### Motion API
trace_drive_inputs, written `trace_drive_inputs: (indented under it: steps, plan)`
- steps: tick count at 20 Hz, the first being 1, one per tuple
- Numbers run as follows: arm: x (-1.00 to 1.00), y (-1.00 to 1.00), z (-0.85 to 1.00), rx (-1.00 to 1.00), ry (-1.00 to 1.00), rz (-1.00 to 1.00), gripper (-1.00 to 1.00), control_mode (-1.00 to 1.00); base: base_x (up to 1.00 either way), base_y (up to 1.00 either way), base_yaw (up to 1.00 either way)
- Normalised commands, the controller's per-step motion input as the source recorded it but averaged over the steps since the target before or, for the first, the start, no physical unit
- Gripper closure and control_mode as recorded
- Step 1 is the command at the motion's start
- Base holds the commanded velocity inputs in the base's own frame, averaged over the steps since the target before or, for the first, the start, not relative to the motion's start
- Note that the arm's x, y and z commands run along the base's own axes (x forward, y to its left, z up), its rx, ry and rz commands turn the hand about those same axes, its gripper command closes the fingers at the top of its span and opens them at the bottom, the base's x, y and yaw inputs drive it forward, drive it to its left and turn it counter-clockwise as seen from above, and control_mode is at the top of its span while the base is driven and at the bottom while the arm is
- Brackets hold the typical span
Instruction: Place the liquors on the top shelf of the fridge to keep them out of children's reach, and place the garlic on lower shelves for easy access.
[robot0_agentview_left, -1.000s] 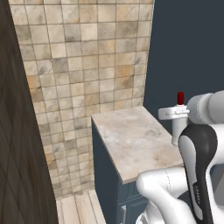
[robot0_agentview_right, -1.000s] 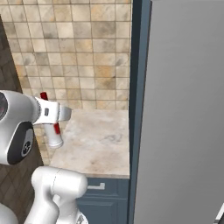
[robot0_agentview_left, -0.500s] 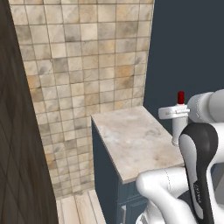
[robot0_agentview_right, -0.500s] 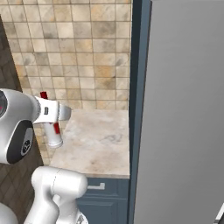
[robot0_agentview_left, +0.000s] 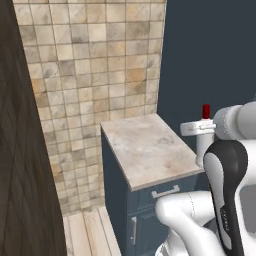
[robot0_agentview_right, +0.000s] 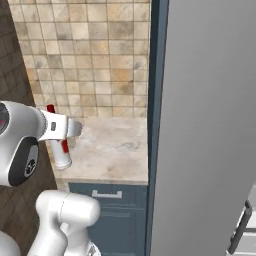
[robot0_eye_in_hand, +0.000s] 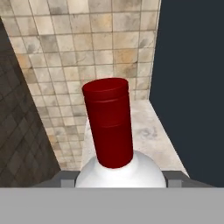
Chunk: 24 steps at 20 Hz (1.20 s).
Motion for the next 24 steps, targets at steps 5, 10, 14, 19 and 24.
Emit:
trace_drive_inputs:
  steps: [5, 10, 14, 19, 24]
  plan:
    - [0.00, 0.00, 0.00, 0.00, 0.00, 0.00, 1.00, 1.00, -0.73, -0.30, 0.01]
    - [0.00, 0.00, 0.00, 0.00, 0.00, 0.00, 1.00, 1.00, -0.37, -0.49, 0.00]
    - [0.00, 0.00, 0.00, 0.00, 0.00, 0.00, 1.00, 1.00, -0.13, -0.62, 0.00]
    - [0.00, 0.00, 0.00, 0.00, 0.00, 0.00, 1.00, 1.00, 0.00, -0.73, 0.00]
    - [0.00, 0.00, 0.00, 0.00, 0.00, 0.00, 1.00, 1.00, 0.00, -0.74, 0.00]
